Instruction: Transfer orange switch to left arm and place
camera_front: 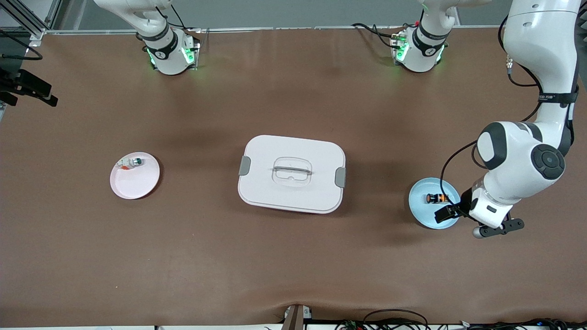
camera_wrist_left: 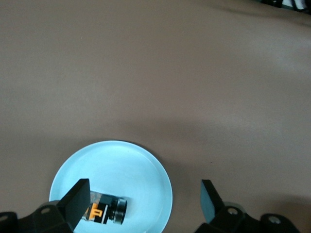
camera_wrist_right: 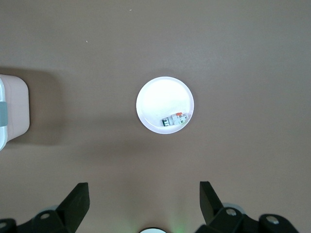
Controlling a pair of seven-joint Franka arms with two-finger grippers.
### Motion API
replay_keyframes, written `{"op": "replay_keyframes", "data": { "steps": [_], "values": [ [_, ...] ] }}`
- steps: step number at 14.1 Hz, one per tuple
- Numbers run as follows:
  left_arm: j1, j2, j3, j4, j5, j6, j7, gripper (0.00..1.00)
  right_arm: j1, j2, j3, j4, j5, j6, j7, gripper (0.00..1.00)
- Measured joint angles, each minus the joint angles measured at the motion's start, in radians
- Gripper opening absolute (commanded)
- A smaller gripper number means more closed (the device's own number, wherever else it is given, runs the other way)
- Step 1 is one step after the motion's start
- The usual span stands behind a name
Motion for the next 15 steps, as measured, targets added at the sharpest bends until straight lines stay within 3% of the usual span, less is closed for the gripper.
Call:
{"op": "replay_keyframes", "data": {
  "steps": [5, 11, 15],
  "values": [
    [0.006, -0.058, 0.0, 0.012, 0.058, -0.008, 0.045, 1.0, 0.002, 0.0, 0.0, 0.0, 0.0, 0.001, 0.011, 1.0],
    [0.052, -0.218, 0.001, 0.01, 0.064, -0.224, 0.113, 1.0, 0.002, 0.0, 0.0, -0.001, 0.002, 0.001, 0.089, 1.0],
    [0.05, -0.305, -0.001, -0.028, 0.064, -0.281, 0.114, 1.0, 0.003, 0.0, 0.0, -0.002, 0.026, 0.004, 0.085, 1.0]
  ]
}}
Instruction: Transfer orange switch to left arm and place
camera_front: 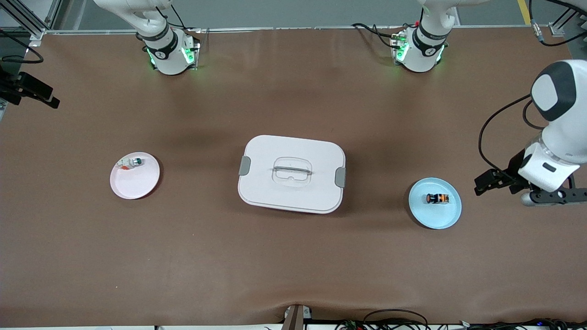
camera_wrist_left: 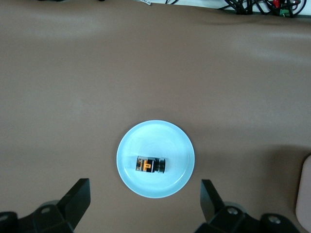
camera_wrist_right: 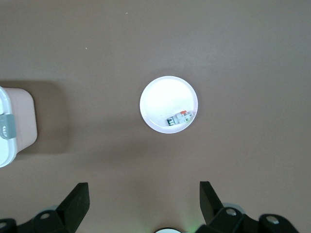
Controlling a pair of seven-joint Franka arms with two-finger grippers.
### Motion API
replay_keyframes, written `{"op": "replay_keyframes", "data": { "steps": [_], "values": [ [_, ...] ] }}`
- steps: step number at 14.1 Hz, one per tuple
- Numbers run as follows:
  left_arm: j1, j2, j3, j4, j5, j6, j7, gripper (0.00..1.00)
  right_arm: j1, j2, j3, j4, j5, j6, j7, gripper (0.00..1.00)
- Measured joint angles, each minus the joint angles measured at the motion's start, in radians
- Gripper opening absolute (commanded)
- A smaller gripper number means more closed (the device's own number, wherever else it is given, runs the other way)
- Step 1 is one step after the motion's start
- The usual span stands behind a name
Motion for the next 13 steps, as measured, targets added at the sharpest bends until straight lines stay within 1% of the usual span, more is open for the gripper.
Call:
{"op": "replay_keyframes", "data": {
  "steps": [3, 5, 9, 11, 13],
  "values": [
    [0.0, -0.091, 0.0, -0.063, 0.0, -0.006, 0.0, 1.0, 0.003, 0.0, 0.0, 0.0, 0.004, 0.011, -0.005, 1.0],
    [0.0, -0.146, 0.0, -0.083, 0.0, -0.047, 0.0, 1.0, 0.003, 0.0, 0.001, 0.0, 0.003, 0.017, -0.006, 1.0],
    [0.0, -0.229, 0.0, -0.087, 0.0, -0.167, 0.0, 1.0, 0.003, 0.0, 0.0, 0.0, -0.006, 0.032, -0.006, 1.0],
    [0.0, -0.257, 0.0, -0.086, 0.0, -0.199, 0.0, 1.0, 0.003, 0.0, 0.0, 0.0, -0.006, 0.035, -0.006, 1.0],
    [0.0, -0.263, -0.001, -0.075, 0.0, -0.203, 0.0, 1.0, 0.003, 0.0, 0.0, 0.0, -0.006, 0.038, -0.007, 1.0]
  ]
}}
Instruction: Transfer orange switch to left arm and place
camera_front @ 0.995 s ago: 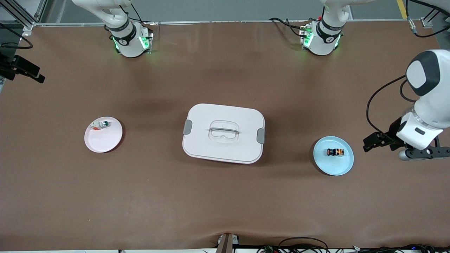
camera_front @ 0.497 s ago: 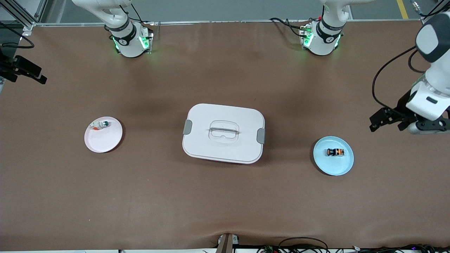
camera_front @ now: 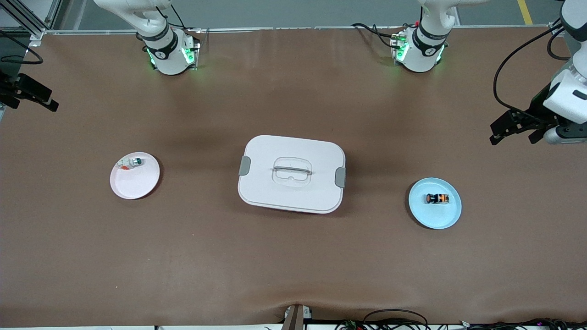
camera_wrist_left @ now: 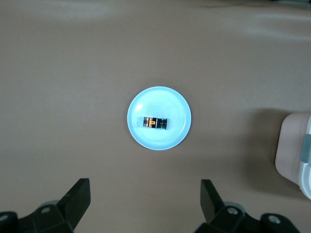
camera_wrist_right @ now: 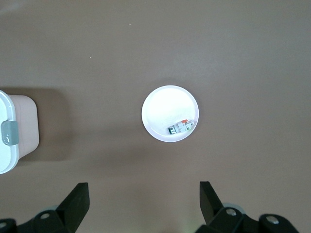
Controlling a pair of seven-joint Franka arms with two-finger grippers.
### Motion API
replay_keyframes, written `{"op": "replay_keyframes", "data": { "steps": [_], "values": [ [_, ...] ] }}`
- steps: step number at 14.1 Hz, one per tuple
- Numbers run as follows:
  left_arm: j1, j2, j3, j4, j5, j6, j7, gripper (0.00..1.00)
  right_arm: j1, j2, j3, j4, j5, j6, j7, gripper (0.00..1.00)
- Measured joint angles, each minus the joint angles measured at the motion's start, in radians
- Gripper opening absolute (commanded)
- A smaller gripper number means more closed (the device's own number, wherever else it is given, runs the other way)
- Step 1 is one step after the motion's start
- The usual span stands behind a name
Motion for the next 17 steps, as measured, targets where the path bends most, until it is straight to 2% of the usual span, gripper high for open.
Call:
{"op": "replay_keyframes", "data": {
  "steps": [3, 8, 17],
  "values": [
    [-0.001, 0.016, 0.0, 0.043, 0.0, -0.027, 0.0, 1.0, 0.0, 0.0, -0.001, 0.0, 0.0, 0.0, -0.028, 1.0],
    [-0.008, 0.1, 0.0, 0.183, 0.0, -0.155, 0.0, 1.0, 0.0, 0.0, -0.003, 0.0, -0.001, -0.001, -0.04, 1.0],
    [-0.012, 0.116, 0.0, 0.201, 0.0, -0.167, 0.0, 1.0, 0.007, 0.0, 0.001, 0.0, -0.001, -0.002, 0.01, 1.0]
  ]
}}
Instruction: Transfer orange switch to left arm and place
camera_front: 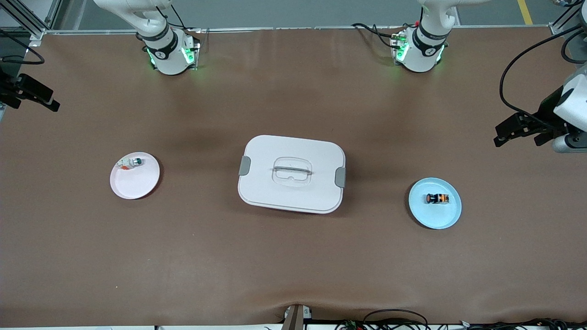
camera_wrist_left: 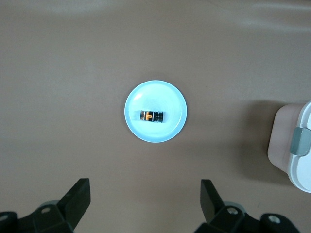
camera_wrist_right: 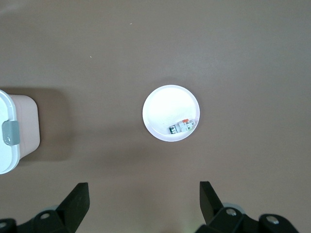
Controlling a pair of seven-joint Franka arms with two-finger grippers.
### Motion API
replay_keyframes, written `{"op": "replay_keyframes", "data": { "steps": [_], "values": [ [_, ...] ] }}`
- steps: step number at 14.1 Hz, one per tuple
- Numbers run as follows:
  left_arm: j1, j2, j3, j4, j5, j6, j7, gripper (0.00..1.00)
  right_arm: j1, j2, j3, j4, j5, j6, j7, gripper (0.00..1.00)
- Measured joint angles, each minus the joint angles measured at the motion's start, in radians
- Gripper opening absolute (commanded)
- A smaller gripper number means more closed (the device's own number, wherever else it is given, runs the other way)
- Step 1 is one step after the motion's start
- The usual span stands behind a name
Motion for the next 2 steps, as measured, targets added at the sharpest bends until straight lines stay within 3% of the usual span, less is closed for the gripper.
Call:
{"op": "replay_keyframes", "data": {
  "steps": [2],
  "values": [
    [0.0, 0.0, 0.0, 0.0, 0.0, -0.004, 0.0, 1.0, 0.0, 0.0, 0.0, 0.0, 0.0, 0.0, 0.0, 1.0]
  ]
}}
